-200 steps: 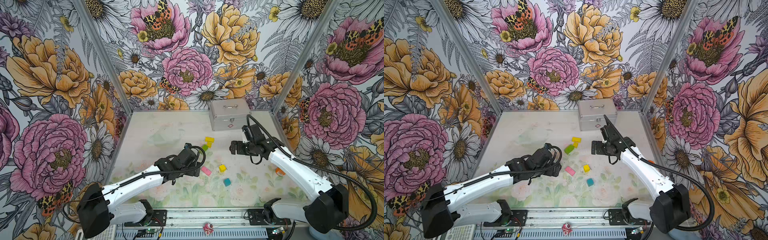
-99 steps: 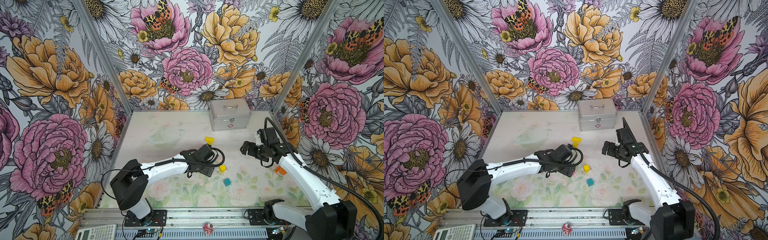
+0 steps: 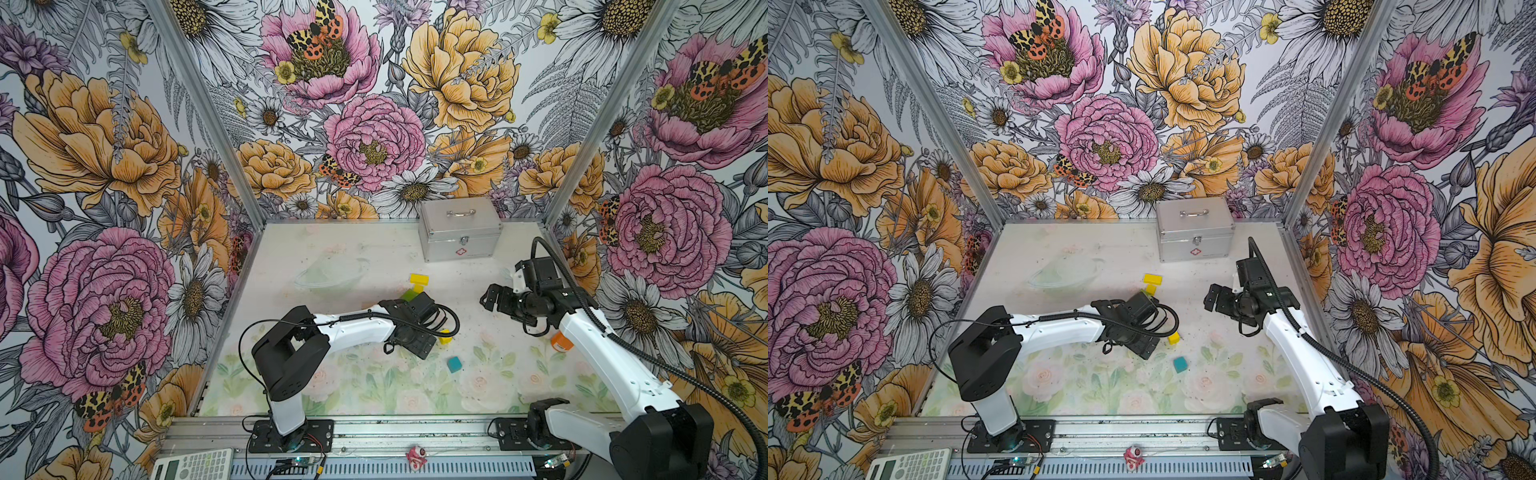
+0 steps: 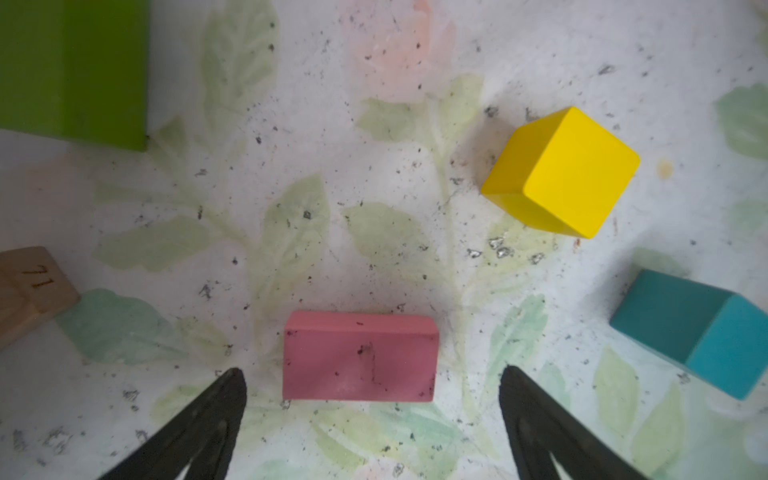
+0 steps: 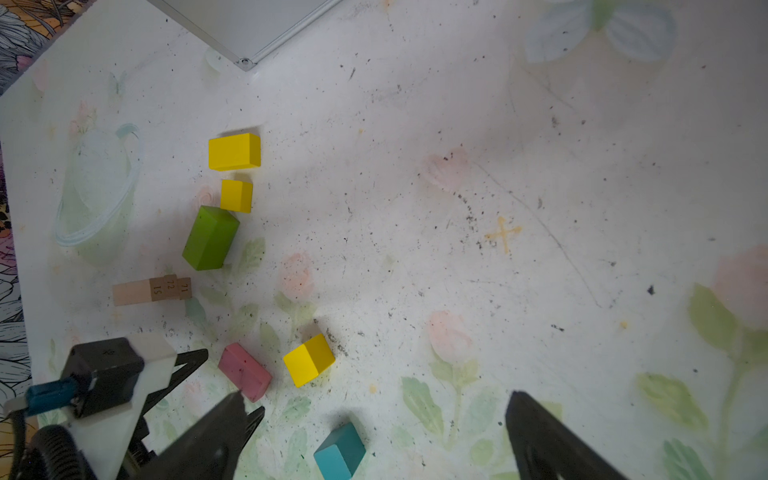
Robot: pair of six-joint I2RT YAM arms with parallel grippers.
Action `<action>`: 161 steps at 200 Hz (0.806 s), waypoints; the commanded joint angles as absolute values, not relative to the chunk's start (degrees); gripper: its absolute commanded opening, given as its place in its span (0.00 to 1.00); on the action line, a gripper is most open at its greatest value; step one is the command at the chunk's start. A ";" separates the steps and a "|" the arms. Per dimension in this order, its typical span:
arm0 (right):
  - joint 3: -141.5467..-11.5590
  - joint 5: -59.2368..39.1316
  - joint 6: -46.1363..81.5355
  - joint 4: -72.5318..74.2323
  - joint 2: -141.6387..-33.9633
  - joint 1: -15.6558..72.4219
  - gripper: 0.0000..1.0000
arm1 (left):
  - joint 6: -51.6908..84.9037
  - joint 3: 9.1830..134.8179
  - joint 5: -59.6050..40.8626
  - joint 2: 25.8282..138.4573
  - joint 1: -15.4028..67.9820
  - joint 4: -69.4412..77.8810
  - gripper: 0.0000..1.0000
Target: Build the wood block tower
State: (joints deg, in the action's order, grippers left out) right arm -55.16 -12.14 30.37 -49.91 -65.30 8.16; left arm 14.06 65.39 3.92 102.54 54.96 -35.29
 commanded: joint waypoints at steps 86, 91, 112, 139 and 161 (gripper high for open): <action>-54.49 -14.15 29.13 -48.95 -63.67 7.73 1.00 | 11.51 68.13 2.19 106.48 54.65 -35.62 0.86; -54.44 -14.22 29.15 -48.96 -63.68 7.69 1.00 | 11.47 67.97 2.03 106.44 54.63 -35.60 0.86; -54.21 -14.33 29.16 -48.78 -63.65 7.73 1.00 | 11.51 67.59 2.55 106.18 54.58 -35.60 0.86; -54.03 -14.50 29.24 -48.35 -63.77 7.69 1.00 | 11.43 67.41 2.72 106.02 54.38 -35.68 0.85; -54.03 -14.76 29.27 -48.25 -63.78 7.71 1.00 | 11.51 67.12 2.57 105.91 54.45 -35.86 0.83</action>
State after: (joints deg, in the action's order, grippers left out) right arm -54.46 -13.85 29.98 -49.87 -64.55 8.16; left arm 12.21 67.66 3.31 106.61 54.89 -35.94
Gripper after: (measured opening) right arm 0.995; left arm 0.834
